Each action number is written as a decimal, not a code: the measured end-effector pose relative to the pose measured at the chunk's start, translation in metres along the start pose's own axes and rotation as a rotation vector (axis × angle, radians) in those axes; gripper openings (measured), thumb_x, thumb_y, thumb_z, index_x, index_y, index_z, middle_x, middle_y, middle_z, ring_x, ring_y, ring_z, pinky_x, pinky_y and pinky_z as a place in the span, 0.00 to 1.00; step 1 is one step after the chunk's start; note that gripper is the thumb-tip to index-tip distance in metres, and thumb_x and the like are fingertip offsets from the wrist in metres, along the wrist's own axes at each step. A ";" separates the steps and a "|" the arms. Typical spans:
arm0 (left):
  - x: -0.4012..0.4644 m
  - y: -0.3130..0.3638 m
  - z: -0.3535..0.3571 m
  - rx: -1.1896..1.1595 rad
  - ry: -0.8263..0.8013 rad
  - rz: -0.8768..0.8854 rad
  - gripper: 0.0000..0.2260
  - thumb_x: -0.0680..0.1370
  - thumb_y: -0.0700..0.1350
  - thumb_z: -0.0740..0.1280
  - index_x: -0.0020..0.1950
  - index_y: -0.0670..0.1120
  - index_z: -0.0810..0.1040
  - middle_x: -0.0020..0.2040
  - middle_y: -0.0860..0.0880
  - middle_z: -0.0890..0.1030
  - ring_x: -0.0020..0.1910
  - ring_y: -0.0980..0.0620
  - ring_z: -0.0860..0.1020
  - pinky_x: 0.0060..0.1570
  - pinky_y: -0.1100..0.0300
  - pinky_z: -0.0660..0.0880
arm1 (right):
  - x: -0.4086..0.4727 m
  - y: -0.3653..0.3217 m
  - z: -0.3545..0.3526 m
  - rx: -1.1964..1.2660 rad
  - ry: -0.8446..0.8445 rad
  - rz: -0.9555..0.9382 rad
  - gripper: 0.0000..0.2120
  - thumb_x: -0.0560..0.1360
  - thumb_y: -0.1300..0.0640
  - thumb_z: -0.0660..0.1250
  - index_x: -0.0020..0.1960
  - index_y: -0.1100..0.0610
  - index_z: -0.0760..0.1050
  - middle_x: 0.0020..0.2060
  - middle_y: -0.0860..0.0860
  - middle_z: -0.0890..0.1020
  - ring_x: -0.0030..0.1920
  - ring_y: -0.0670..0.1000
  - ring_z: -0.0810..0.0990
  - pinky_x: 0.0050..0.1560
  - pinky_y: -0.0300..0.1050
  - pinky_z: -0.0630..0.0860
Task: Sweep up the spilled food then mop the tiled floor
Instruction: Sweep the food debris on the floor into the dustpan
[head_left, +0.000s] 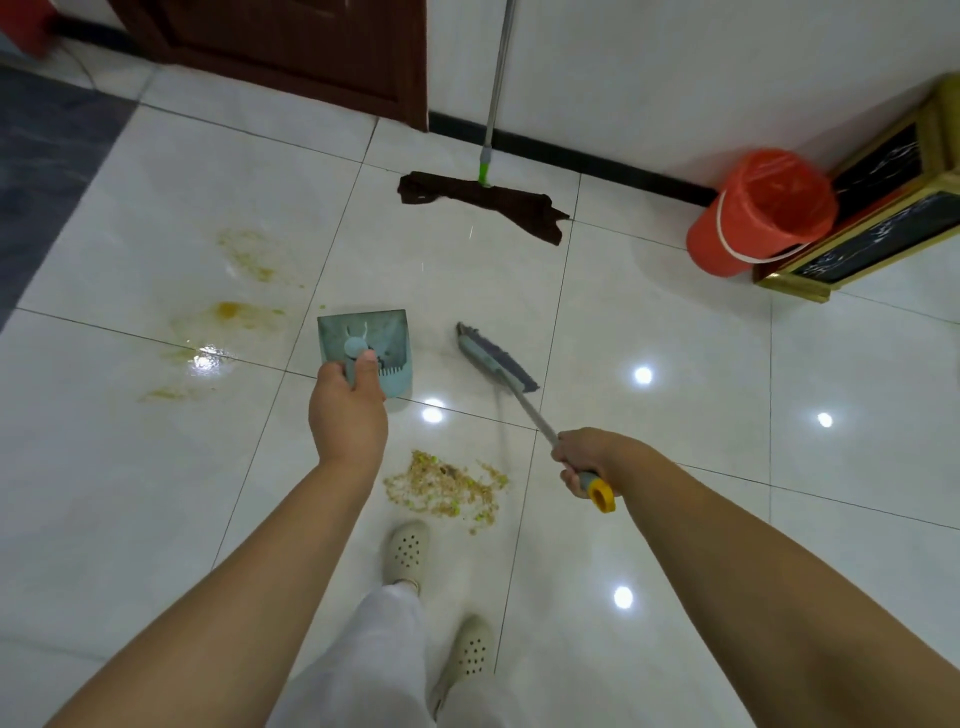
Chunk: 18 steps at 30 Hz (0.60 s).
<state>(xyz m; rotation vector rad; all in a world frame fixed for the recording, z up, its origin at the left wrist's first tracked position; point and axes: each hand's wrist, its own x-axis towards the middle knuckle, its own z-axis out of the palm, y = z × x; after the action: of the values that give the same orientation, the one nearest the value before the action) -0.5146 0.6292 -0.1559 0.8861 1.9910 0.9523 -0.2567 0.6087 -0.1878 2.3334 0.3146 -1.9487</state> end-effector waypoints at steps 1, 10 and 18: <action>-0.006 -0.002 -0.002 -0.002 0.007 -0.002 0.16 0.80 0.56 0.58 0.44 0.44 0.71 0.37 0.49 0.77 0.38 0.47 0.76 0.40 0.54 0.74 | -0.003 0.009 0.003 -0.032 -0.003 -0.006 0.12 0.80 0.60 0.58 0.64 0.59 0.66 0.32 0.54 0.69 0.24 0.47 0.66 0.19 0.32 0.66; -0.079 -0.030 -0.025 -0.020 0.071 -0.001 0.17 0.80 0.57 0.57 0.45 0.43 0.70 0.36 0.49 0.77 0.37 0.45 0.77 0.40 0.52 0.75 | -0.026 0.119 0.011 -0.179 -0.072 -0.005 0.10 0.79 0.63 0.57 0.59 0.53 0.68 0.33 0.53 0.69 0.24 0.46 0.66 0.23 0.32 0.66; -0.133 -0.044 -0.059 -0.016 0.145 -0.007 0.21 0.80 0.56 0.57 0.53 0.37 0.74 0.48 0.40 0.81 0.45 0.40 0.79 0.42 0.53 0.75 | -0.056 0.172 -0.022 0.066 -0.082 -0.081 0.18 0.79 0.64 0.58 0.68 0.55 0.70 0.27 0.53 0.68 0.18 0.45 0.65 0.19 0.31 0.65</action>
<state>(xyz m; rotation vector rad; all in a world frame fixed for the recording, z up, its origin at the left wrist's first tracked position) -0.5113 0.4811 -0.1233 0.8217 2.1036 1.0529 -0.2086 0.4393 -0.1401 2.3066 0.3484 -2.1172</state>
